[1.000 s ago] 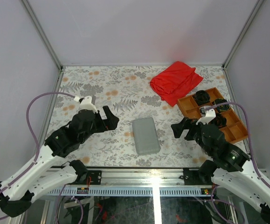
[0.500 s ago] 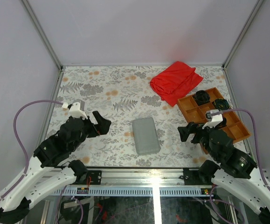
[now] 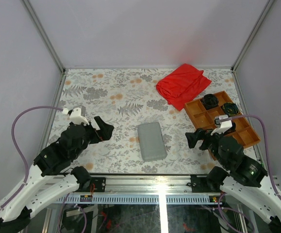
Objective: Sort the tools into containers
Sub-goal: Reset both arms
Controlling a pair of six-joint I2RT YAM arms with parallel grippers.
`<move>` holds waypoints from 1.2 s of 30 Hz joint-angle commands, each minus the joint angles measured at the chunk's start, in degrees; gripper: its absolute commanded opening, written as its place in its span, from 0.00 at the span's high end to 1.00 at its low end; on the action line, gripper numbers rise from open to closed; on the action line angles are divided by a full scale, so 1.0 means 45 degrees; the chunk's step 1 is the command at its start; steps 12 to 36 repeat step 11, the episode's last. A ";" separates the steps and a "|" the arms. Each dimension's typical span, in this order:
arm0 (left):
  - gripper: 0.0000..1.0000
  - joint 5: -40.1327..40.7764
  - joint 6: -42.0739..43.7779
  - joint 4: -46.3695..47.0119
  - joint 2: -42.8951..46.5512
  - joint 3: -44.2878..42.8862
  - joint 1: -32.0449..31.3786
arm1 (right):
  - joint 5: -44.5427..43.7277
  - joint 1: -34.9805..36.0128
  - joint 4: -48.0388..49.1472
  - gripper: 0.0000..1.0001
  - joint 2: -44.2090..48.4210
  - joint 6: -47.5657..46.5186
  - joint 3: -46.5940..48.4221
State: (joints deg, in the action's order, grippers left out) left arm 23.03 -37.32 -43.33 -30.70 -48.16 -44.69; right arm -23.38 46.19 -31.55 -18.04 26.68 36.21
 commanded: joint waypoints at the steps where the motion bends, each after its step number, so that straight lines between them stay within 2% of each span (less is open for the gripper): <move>1: 0.00 0.0167 0.0245 0.0551 -0.0307 0.0079 -0.0053 | -0.0246 0.0078 0.0636 0.01 0.0286 -0.0247 0.0002; 36: 0.00 0.0274 0.0193 0.0625 -0.0114 0.0173 -0.0051 | -0.0046 0.0082 0.0836 0.01 0.0125 -0.0557 -0.0069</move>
